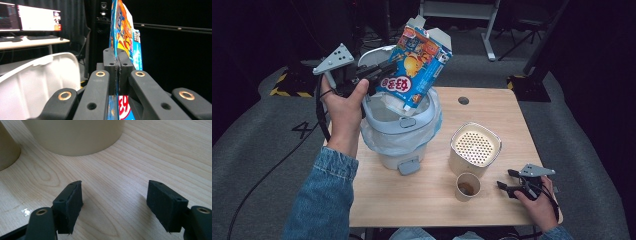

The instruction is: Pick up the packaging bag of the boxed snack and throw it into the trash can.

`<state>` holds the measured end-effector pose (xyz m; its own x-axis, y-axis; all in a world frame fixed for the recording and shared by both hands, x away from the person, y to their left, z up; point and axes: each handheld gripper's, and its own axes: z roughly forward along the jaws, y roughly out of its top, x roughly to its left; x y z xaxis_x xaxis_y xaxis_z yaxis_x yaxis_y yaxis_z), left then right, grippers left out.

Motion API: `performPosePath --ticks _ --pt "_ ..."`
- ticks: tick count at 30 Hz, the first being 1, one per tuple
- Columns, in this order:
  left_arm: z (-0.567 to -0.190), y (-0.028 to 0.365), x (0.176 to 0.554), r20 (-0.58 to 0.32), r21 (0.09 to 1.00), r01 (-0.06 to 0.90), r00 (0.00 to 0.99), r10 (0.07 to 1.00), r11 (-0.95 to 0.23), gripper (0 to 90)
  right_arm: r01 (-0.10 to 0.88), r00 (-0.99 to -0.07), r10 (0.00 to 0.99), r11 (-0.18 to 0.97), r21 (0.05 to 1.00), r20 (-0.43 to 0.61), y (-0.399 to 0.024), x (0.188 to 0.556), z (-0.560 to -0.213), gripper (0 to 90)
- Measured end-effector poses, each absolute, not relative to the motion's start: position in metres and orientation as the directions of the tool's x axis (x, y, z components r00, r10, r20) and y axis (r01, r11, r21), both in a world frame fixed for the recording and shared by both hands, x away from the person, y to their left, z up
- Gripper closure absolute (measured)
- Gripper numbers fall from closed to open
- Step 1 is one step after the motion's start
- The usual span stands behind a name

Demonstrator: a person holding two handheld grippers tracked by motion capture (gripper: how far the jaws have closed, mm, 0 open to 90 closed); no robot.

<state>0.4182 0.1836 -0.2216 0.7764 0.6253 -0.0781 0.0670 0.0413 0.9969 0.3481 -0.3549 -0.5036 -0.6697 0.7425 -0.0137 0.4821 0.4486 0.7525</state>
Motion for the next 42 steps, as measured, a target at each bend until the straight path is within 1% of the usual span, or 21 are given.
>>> performPosePath --ticks 6,11,18,23,25,30,35,37,38,39,40,41,42 --pt "-0.228 0.184 0.425 -0.074 0.997 0.066 0.735 0.674 0.036 88.4 0.482 -0.67 0.743 0.449 0.752 -0.014 -0.355 0.348 -0.504 29.3" --pt "-0.237 0.182 0.428 -0.049 0.997 0.073 0.736 0.675 -0.008 88.2 0.482 -0.67 0.743 0.449 0.752 -0.013 -0.355 0.348 -0.504 29.3" --pt "-0.246 0.18 0.431 -0.028 0.994 0.093 0.69 0.723 -0.05 88.2 0.482 -0.67 0.743 0.449 0.753 -0.014 -0.355 0.348 -0.504 29.3" --pt "-0.256 0.175 0.429 -0.024 0.994 0.096 0.678 0.734 -0.057 88.4 0.482 -0.67 0.743 0.448 0.753 -0.014 -0.355 0.348 -0.504 29.3" --pt "-0.26 0.173 0.429 -0.004 0.991 0.102 0.671 0.741 -0.087 88.3 0.482 -0.67 0.743 0.449 0.753 -0.014 -0.355 0.348 -0.504 29.3" --pt "-0.267 0.172 0.428 0.006 0.988 0.11 0.671 0.742 -0.107 88.1 0.482 -0.669 0.743 0.449 0.752 -0.014 -0.355 0.348 -0.504 29.4" --pt "-0.271 0.171 0.425 0.027 0.984 0.11 0.678 0.735 -0.137 85.3 0.482 -0.67 0.743 0.449 0.752 -0.014 -0.355 0.348 -0.504 29.4" --pt "-0.273 0.17 0.422 0.037 0.981 0.115 0.684 0.728 -0.158 77.9 0.482 -0.67 0.743 0.449 0.752 -0.014 -0.355 0.348 -0.504 29.4" --pt "-0.273 0.17 0.422 0.037 0.981 0.115 0.684 0.728 -0.158 68.8 0.482 -0.67 0.743 0.449 0.752 -0.014 -0.355 0.348 -0.504 29.4" --pt "-0.273 0.17 0.418 0.034 0.983 0.109 0.681 0.732 -0.147 56.0 0.482 -0.669 0.743 0.449 0.752 -0.014 -0.355 0.348 -0.504 29.4" --pt "-0.272 0.171 0.416 0.024 0.984 0.112 0.679 0.734 -0.136 50.3 0.482 -0.67 0.743 0.449 0.752 -0.014 -0.355 0.348 -0.504 29.4" --pt "-0.272 0.171 0.416 0.024 0.984 0.112 0.679 0.734 -0.136 45.5 0.482 -0.67 0.743 0.449 0.752 -0.014 -0.355 0.348 -0.504 29.4" --pt "-0.271 0.172 0.415 0.017 0.985 0.116 0.678 0.735 -0.13 45.5 0.481 -0.67 0.742 0.449 0.753 -0.015 -0.355 0.348 -0.504 29.4"
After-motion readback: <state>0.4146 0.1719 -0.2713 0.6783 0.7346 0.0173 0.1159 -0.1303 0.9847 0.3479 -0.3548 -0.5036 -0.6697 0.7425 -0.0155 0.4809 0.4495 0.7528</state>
